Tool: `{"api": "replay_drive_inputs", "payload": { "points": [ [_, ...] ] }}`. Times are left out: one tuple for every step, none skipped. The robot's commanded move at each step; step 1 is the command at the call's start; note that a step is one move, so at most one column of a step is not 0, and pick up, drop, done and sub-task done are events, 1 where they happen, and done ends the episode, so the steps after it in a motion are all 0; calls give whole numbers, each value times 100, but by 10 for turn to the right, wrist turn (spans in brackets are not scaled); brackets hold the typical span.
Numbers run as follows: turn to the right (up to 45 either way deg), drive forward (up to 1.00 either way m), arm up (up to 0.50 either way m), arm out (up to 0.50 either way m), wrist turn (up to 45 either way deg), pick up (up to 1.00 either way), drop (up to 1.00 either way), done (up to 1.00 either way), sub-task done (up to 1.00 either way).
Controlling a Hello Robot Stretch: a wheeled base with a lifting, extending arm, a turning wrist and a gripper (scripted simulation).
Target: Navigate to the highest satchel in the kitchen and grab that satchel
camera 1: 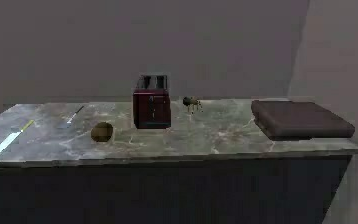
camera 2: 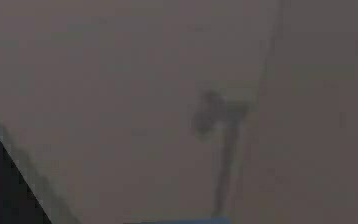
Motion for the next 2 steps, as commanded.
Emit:
{"api": "replay_drive_inputs", "payload": {
  "points": [
    [-450, 0, 0, 0, 0, 0, 0, 0, 0],
    [-180, 0, 0, 0, 0, 0, 0, 0, 0]
  ]
}}
